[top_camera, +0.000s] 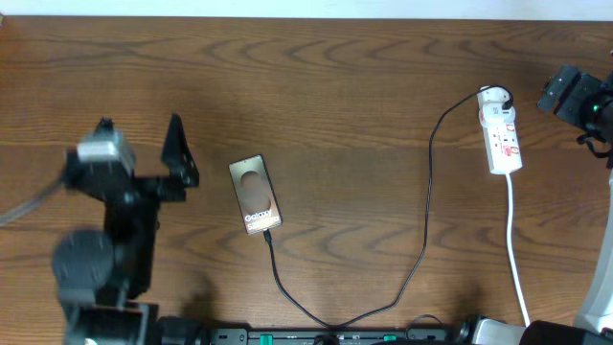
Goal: Plug charger to phone and switch on socket
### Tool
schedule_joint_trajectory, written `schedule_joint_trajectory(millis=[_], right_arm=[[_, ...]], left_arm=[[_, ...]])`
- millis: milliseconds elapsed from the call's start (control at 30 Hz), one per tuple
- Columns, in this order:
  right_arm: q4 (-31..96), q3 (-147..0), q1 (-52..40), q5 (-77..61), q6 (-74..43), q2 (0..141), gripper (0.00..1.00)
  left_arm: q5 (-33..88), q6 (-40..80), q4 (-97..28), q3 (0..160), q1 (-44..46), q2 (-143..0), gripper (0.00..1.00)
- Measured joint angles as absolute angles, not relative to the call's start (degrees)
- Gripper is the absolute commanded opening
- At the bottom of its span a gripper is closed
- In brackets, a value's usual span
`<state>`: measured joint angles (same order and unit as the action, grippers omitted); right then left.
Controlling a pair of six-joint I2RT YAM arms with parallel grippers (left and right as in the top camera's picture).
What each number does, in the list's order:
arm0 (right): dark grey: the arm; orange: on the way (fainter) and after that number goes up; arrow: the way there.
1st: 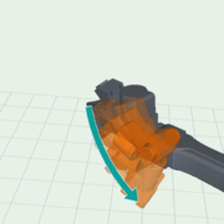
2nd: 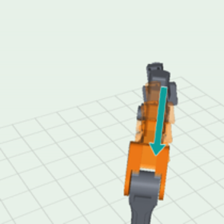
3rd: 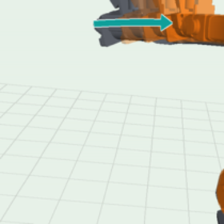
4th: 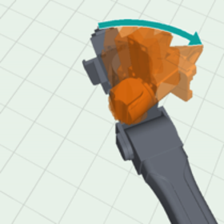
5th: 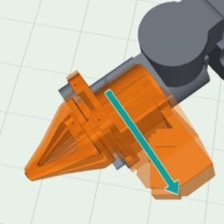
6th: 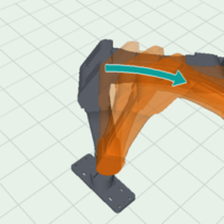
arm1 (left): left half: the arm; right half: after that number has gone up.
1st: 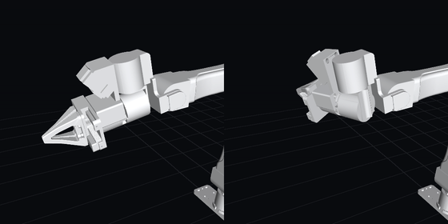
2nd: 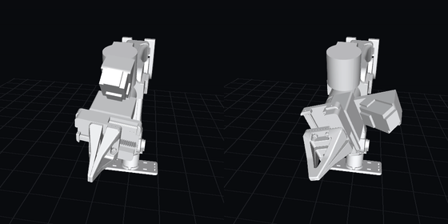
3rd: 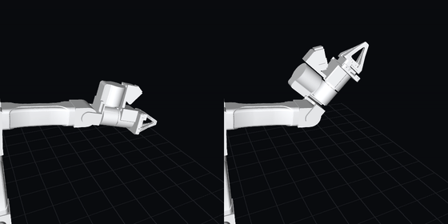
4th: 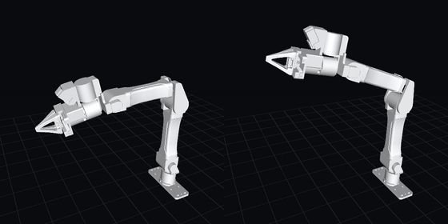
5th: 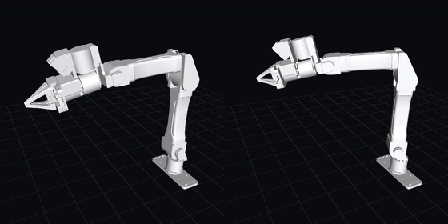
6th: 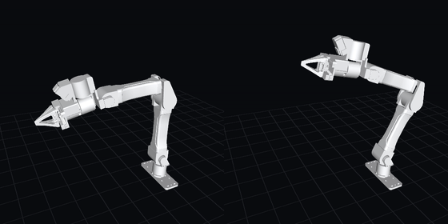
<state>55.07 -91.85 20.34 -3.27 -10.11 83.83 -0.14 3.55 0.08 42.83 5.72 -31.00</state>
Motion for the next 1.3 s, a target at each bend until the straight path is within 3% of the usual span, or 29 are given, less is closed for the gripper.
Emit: schedule_joint_trajectory(millis=[133,267,633,900,1300], right_arm=[[55.07,-91.85,20.34,-3.18,-10.11,83.83,0.99],[55.09,-91.85,20.34,-3.16,-10.11,83.83,0.99],[55.09,-91.85,20.34,-3.18,-10.11,83.83,0.99],[55.09,-91.85,20.34,-3.18,-10.11,83.83,0.99],[55.13,-91.85,20.34,-3.16,-10.11,83.83,0.99]], left_arm=[[4.03,1.54,15.97,27.99,4.67,-22.26,0.89],[6.37,0.89,20.29,17.37,3.46,-15.62,0.89],[8.01,0.14,17.61,0.45,0.12,-0.89,0.89],[9.74,0.08,-0.03,0.47,-0.38,-0.93,0.89],[9.72,0.14,-0.4,0.67,-0.38,-0.62,0.89]])
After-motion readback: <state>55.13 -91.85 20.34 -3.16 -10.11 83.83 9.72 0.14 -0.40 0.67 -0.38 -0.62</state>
